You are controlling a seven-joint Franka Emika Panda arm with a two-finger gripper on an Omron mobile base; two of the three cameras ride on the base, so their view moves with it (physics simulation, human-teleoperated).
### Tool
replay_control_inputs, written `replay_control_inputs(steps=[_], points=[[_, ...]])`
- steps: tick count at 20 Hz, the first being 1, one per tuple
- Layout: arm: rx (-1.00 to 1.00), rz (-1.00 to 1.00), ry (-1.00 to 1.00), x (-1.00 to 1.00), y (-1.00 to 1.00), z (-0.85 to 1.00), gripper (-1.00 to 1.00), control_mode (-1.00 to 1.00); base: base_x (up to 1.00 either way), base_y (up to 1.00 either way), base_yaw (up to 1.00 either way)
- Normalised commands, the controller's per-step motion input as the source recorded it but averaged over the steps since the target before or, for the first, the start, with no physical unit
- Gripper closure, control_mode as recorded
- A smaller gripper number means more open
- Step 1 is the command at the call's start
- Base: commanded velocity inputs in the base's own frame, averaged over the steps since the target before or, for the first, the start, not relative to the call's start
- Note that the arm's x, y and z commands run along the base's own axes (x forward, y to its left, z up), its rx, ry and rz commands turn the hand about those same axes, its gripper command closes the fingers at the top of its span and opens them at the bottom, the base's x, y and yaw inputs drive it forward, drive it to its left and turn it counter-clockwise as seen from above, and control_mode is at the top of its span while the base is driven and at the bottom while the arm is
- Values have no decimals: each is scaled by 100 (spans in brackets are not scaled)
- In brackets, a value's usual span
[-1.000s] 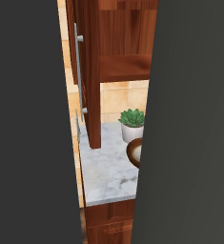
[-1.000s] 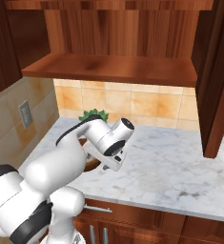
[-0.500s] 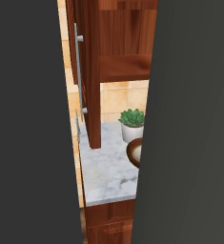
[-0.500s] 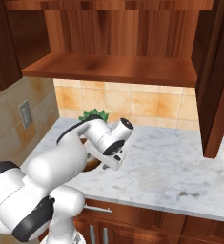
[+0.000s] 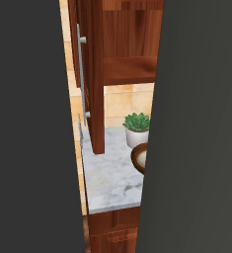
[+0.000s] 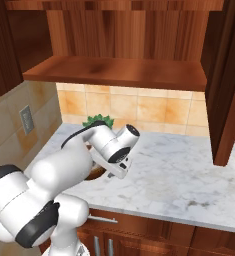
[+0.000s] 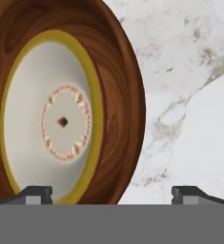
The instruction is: Pick up the bowls on the counter and stack them on top of one another in the open cabinet. Place the smaller bowl on top of the larger bowl.
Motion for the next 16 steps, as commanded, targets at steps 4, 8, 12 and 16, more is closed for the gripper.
replay_control_inputs(steps=[4,8,12,16], points=[[0,0,0,7,0,-8,-100,-100,0,0,0],[0,0,0,7,0,-8,-100,-100,0,0,0],[0,0,0,4,0,-6,100,-100,0,0,0],[0,0,0,7,1,0,100,-100,0,0,0]])
